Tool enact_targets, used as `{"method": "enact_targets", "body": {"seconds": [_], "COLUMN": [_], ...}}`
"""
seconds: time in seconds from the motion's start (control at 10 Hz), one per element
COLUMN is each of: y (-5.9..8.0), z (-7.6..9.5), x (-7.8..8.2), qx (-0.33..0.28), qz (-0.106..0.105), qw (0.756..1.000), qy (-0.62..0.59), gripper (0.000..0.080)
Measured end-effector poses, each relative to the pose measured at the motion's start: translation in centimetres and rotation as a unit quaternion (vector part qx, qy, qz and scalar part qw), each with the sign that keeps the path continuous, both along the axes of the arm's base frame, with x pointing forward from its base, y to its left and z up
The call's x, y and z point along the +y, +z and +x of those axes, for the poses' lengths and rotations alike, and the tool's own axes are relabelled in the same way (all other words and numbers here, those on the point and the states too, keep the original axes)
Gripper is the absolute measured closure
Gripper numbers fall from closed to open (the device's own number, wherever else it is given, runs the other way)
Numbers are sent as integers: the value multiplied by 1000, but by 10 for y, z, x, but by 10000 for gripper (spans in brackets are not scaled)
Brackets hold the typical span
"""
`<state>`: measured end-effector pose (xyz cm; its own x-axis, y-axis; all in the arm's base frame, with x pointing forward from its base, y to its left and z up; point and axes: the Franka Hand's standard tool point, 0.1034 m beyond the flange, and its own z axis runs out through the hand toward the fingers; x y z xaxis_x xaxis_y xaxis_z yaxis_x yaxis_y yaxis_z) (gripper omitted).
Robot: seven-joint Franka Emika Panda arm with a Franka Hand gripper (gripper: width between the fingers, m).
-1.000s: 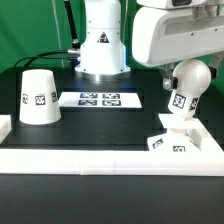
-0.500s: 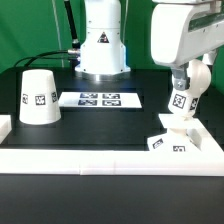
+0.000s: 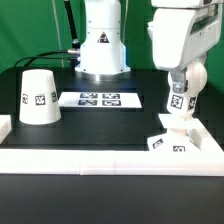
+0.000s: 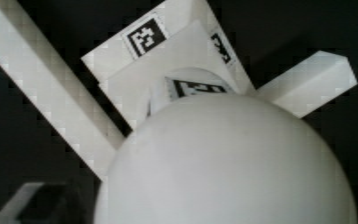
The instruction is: Assemble lamp
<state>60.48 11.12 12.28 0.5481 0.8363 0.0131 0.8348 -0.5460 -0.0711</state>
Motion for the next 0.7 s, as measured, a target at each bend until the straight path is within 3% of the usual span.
{"method": "enact_targets", "body": {"seconds": [0.1,0.5,0.7], "y": [0,0,0], "z": [0,0,4], "x": [0,-2,-15], "qx": [0,3,17], "qz": [0,-1,-3], "qw": [1000,1000,999], "qy": [0,-16,-38], "gripper": [223,223,222]}}
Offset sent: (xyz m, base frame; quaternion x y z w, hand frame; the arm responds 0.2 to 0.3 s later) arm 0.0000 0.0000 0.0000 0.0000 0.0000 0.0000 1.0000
